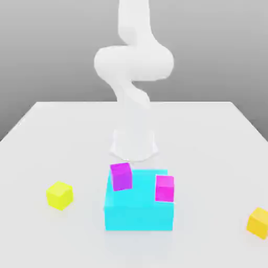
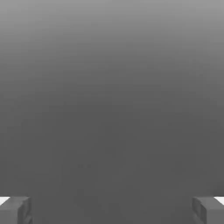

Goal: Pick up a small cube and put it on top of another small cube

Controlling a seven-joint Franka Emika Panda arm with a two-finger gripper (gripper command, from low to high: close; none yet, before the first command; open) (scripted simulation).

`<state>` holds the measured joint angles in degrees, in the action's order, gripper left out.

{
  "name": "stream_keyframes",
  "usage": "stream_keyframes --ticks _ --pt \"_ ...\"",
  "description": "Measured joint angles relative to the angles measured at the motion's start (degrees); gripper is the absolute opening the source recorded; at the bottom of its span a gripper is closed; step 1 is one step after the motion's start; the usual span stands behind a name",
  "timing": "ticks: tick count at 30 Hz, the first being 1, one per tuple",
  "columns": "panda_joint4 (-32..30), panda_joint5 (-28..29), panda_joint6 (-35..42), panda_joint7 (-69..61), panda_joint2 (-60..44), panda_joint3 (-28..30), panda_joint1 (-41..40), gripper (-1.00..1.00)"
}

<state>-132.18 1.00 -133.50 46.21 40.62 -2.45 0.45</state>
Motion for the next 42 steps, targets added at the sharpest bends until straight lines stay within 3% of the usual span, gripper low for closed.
stream_keyframes --ticks 18,28,32,33,39,42 --pt "-2.86 11.01 -12.34 5.54 -37.75 -15.54 7.13 0.00" --pt "-4.42 14.98 -19.53 7.11 -58.08 -19.24 14.92 0.00" --pt "-2.81 20.12 -25.06 10.85 -66.44 -15.30 18.81 0.00" --pt "-2.36 21.26 -26.41 11.70 -68.26 -13.94 19.95 -1.00" --pt "-2.14 21.90 -27.12 12.20 -69.18 -13.30 20.47 -1.00" --pt "-3.09 19.27 -24.43 10.24 -65.51 -15.88 18.47 -1.00"
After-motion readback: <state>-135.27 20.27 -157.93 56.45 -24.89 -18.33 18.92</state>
